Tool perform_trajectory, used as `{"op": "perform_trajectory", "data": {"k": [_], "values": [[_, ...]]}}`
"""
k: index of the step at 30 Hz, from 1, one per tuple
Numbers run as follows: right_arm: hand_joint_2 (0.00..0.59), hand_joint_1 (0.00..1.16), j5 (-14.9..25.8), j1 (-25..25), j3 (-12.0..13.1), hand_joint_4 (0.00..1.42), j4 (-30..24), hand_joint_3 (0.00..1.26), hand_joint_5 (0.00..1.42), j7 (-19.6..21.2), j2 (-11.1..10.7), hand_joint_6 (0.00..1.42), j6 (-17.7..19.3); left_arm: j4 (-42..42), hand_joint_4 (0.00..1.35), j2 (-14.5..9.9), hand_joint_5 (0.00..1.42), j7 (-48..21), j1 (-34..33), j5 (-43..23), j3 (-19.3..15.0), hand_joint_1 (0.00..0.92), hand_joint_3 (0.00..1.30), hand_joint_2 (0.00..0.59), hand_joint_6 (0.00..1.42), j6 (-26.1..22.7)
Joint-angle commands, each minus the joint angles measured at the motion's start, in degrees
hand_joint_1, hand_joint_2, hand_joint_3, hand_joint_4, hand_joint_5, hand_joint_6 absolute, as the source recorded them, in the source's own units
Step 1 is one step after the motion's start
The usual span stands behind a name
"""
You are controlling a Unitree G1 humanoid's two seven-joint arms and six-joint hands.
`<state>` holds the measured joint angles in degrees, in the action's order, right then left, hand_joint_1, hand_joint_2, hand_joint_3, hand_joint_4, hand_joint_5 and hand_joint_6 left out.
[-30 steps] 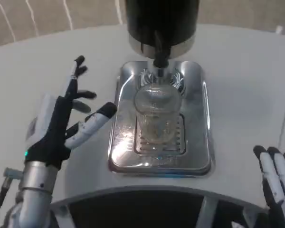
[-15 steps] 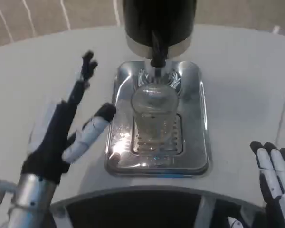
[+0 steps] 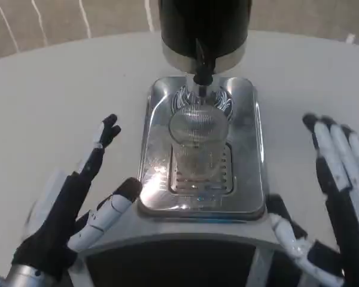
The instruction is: Grasp the cup under the faucet to collect the drink, then remove the cup.
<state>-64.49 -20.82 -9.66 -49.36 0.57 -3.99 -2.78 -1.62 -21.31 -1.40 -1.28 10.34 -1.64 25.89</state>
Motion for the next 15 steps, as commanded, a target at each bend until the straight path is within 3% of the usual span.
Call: {"op": "perform_trajectory", "data": {"k": [1, 7, 15], "values": [[0.466, 0.35, 2.04, 3.40, 1.44, 0.00, -0.34, 0.02, 0.00, -2.73, 0.84, 0.07, -0.89, -1.84, 0.00, -0.15, 0.03, -0.95, 2.31, 1.38, -0.37, 0.000, 0.00, 0.136, 0.02, -1.20], [0.465, 0.35, 5.10, 7.92, 1.60, 0.00, 0.27, 0.02, 0.00, -4.97, 2.91, 0.07, -2.18, -3.33, 0.00, -0.36, 0.03, -1.46, 4.53, 3.80, 0.05, 0.000, 0.00, 0.134, 0.02, -0.75], [0.465, 0.35, 7.87, 15.03, -2.25, 0.00, 4.66, 0.02, 0.00, -5.18, 7.52, 0.07, -4.55, -5.28, 0.00, -0.35, 0.02, -0.54, 7.32, 8.19, 0.47, 0.000, 0.00, 0.132, 0.02, 0.44]]}}
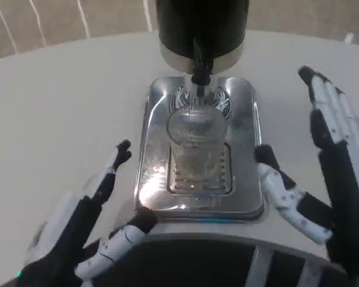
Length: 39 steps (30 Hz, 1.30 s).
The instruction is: Grasp the cup under the faucet to collect the drink, then remove the cup.
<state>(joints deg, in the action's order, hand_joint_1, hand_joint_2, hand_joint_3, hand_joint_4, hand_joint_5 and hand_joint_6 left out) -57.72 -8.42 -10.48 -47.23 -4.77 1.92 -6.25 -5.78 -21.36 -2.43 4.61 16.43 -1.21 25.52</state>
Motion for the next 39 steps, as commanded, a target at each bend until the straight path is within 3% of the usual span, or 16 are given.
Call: {"op": "perform_trajectory", "data": {"k": [1, 7, 25, 34, 39], "values": [[0.465, 0.35, 1.80, 3.77, -1.77, 0.00, 3.78, 0.02, 0.00, 0.50, 2.22, 0.07, -1.40, -1.35, 0.00, -0.52, 0.02, 0.97, 1.69, 3.38, -0.14, 0.000, 0.00, 0.132, 0.02, 1.27], [0.465, 0.35, 5.41, 8.38, -2.39, 0.00, 7.40, 0.02, 0.00, 1.69, 2.90, 0.06, -2.69, -1.44, 0.00, -1.30, 0.01, 2.93, 3.44, 7.79, -1.14, 0.000, 0.00, 0.130, 0.01, 2.78], [0.464, 0.36, 15.71, 20.47, -2.32, 0.00, 7.56, 0.02, 0.00, -1.48, 2.21, 0.05, -9.05, 0.01, 0.00, -1.36, 0.00, 4.34, 3.00, 10.76, -0.50, 0.000, 0.00, 0.126, 0.00, 2.77], [0.464, 0.36, 21.41, 24.81, -1.83, 0.00, 10.87, 0.02, 0.00, -1.53, 1.93, 0.05, -10.60, 1.02, 0.00, -1.68, 0.00, 5.41, 2.85, 12.51, -0.68, 0.000, 0.00, 0.123, 0.00, 2.68], [0.464, 0.36, 25.11, 27.59, -1.57, 0.00, 13.27, 0.02, 0.00, -1.90, 1.17, 0.05, -9.72, 1.01, 0.00, -1.93, 0.00, 6.38, 2.85, 14.41, -0.51, 0.000, 0.00, 0.123, 0.00, 2.32]]}}
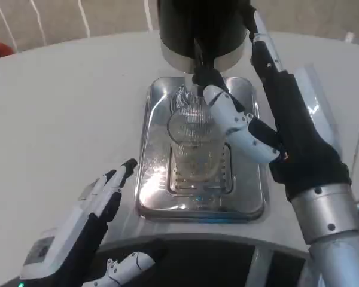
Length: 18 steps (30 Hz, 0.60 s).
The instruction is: Grasp the cup under the faucet to collect the drink, then remove the cup.
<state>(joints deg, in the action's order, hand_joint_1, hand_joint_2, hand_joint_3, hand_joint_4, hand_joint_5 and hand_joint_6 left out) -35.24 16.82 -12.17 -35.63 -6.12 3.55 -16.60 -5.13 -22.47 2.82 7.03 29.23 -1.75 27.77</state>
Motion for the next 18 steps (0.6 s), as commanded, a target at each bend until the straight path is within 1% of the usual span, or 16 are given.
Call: {"op": "perform_trajectory", "data": {"k": [1, 4, 7, 9, 13, 16, 18], "values": [[0.464, 0.36, 3.19, 2.66, 0.14, 0.00, 2.02, 0.02, 0.00, -0.53, -0.67, 0.05, 0.77, 0.39, 0.00, -0.68, 0.00, 1.28, 0.29, 1.86, 0.11, 0.000, 0.00, 0.123, 0.00, -0.14], [0.464, 0.36, 4.79, 3.98, -0.22, 0.00, 3.02, 0.02, 0.00, -0.56, -1.48, 0.05, 1.10, 0.64, 0.00, -0.50, 0.00, 1.60, -0.08, 2.14, 0.32, 0.000, 0.00, 0.123, 0.00, -0.40], [0.464, 0.36, 5.53, 5.46, -0.74, 0.00, 3.61, 0.02, 0.00, -0.43, -2.02, 0.05, 1.06, 1.58, 0.00, -0.26, 0.00, 2.21, -0.63, 2.23, 0.31, 0.000, 0.00, 0.123, 0.00, -0.42], [0.464, 0.36, 6.56, 6.06, -0.52, 0.00, 4.11, 0.02, 0.00, -0.22, -1.93, 0.05, 0.78, 2.29, 0.00, -0.05, 0.00, 2.82, -0.95, 2.05, -0.23, 0.000, 0.00, 0.123, 0.00, -0.97], [0.460, 0.36, 8.92, 7.85, 0.57, 0.00, 7.15, 0.02, 0.00, 0.05, -2.05, 0.05, 0.71, 3.48, 0.00, -0.47, 0.00, 3.31, -1.74, 2.07, -0.76, 0.000, 0.00, 0.120, 0.00, -1.42], [0.458, 0.36, 10.06, 7.82, 0.23, 0.00, 8.35, 0.02, 0.00, 0.27, -1.77, 0.05, 0.78, 3.73, 0.00, -0.68, 0.00, 3.53, -2.03, 2.08, -0.93, 0.000, 0.00, 0.119, 0.00, -1.35], [0.457, 0.37, 10.23, 7.73, -0.50, 0.00, 8.93, 0.02, 0.00, 0.34, -1.94, 0.05, 1.21, 3.79, 0.00, -0.66, 0.00, 3.63, -2.09, 1.96, -1.02, 0.000, 0.00, 0.119, 0.00, -1.35]]}}
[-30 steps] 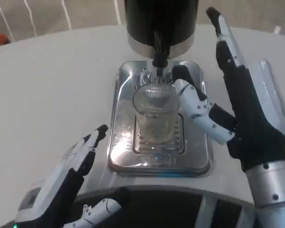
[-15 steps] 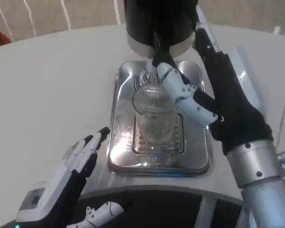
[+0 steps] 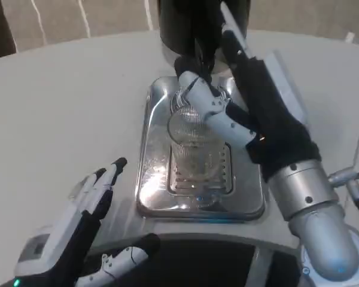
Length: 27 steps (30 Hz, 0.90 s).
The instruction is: Grasp the cup under the faucet to collect the drink, then remove the cup.
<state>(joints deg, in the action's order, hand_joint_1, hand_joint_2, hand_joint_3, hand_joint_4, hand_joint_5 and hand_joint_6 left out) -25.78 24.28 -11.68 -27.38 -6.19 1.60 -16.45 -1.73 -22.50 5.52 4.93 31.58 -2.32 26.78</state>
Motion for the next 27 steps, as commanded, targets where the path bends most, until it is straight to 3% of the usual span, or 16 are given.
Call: {"op": "perform_trajectory", "data": {"k": [1, 3, 7, 16, 27], "values": [[0.457, 0.37, 0.94, 0.38, -1.19, 0.00, 0.94, 0.02, 0.00, 0.33, -0.06, 0.05, 1.19, 0.40, 0.00, -0.62, 0.00, 0.98, 0.01, -0.40, -0.48, 0.000, 0.00, 0.119, 0.00, -0.33], [0.456, 0.37, 1.28, 0.61, -1.40, 0.00, 1.28, 0.02, 0.00, 0.20, -0.20, 0.05, 1.24, 0.43, 0.00, -0.68, 0.00, 0.98, 0.03, -0.35, -0.45, 0.000, 0.00, 0.119, 0.00, -0.29], [0.457, 0.37, 0.26, 3.31, -2.94, 0.00, 2.32, 0.02, 0.00, -1.96, -3.30, 0.05, 2.48, 0.61, 0.00, -0.93, 0.00, 0.60, -0.02, 0.01, -0.18, 0.000, 0.00, 0.119, 0.00, -0.75], [0.457, 0.33, -2.22, 4.08, -5.47, 0.00, 0.51, 0.02, 0.00, -4.87, -7.04, 0.03, 0.97, 1.63, 0.00, -1.03, 0.00, 0.58, -0.90, 0.46, 0.26, 0.000, 0.00, 0.111, 0.00, -2.15], [0.445, 0.23, -5.21, 5.24, -7.88, 0.00, -0.18, 0.02, 0.00, -9.06, -9.05, 0.03, -0.46, 2.78, 0.00, -1.35, 0.00, 1.51, -1.79, 1.52, 0.50, 0.000, 0.00, 0.143, 0.00, -3.93]]}}
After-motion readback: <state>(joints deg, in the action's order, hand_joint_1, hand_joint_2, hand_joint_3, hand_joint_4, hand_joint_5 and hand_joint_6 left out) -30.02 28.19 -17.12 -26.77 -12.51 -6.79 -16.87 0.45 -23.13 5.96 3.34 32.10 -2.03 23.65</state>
